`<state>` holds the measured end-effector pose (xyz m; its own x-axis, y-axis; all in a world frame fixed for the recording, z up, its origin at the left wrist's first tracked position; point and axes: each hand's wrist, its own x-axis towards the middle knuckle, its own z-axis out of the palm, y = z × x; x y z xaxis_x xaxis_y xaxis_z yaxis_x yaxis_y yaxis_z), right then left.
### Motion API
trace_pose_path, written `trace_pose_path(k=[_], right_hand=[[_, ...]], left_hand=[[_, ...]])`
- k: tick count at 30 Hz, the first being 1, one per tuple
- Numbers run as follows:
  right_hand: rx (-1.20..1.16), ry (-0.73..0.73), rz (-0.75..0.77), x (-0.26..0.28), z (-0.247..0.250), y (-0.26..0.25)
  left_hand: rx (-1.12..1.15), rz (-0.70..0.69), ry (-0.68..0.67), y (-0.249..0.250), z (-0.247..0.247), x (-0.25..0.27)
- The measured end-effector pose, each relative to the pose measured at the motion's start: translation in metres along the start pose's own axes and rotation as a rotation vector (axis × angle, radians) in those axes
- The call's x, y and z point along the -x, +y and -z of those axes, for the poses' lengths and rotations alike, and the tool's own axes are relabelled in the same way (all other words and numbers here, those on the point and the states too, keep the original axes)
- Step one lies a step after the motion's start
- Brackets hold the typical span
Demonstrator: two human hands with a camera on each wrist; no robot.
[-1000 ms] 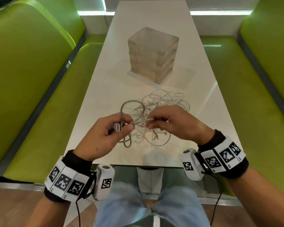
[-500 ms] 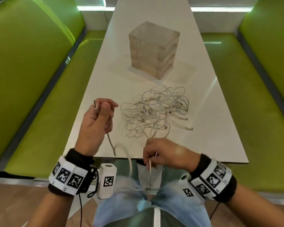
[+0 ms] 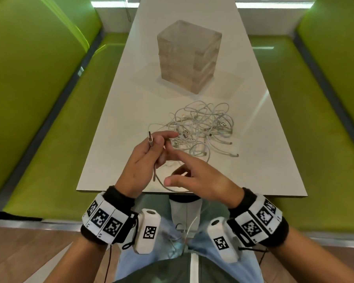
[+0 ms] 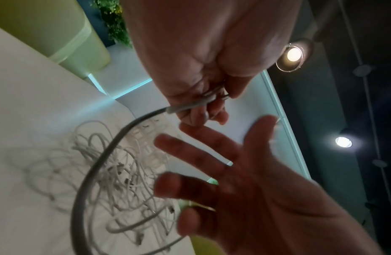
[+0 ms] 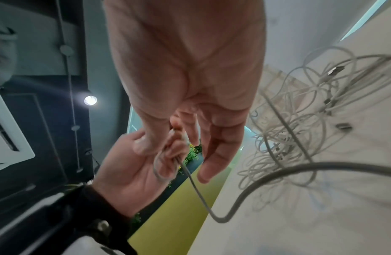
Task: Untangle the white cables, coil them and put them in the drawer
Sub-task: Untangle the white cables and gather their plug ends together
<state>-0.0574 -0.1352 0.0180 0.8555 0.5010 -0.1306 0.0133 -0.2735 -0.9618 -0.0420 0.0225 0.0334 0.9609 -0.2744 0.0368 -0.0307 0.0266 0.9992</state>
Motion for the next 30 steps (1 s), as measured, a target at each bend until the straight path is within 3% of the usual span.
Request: trace_pose_path(k=[4,7,12,16,20,23,30], right_hand=[[-0.027,0.07,-0.015,-0.011,-0.009,-0.001],[0.062,0.047,-0.045,-0.008,-0.01,0.009],[0.611,-0.194,-0.133,0.006,-0.001,0.045],[0.684,-0.232,-0.194,0.013,0.004,0.054],[0.564,-0.114,-0.216,0.011,0.007,0.048],[0.442,-0.113,-0.212,0.01,0.006,0.045],[0.316,0.047,-0.059,0.005,0.005,0.026]], left_hand=[[0.085,-0.012,-0.049,-0.001,-0.002,0.004],[-0.005,-0.03,0.007,-0.005,0.005,0.005],[0.005,-0.059,0.273,-0.005,0.027,-0.004],[0.123,-0.081,0.45,0.011,0.045,-0.011],[0.165,-0.134,0.405,0.021,0.047,-0.014],[0.162,-0.147,0.338,0.022,0.039,-0.013],[0.157,-0.016,0.104,0.002,0.017,-0.002]])
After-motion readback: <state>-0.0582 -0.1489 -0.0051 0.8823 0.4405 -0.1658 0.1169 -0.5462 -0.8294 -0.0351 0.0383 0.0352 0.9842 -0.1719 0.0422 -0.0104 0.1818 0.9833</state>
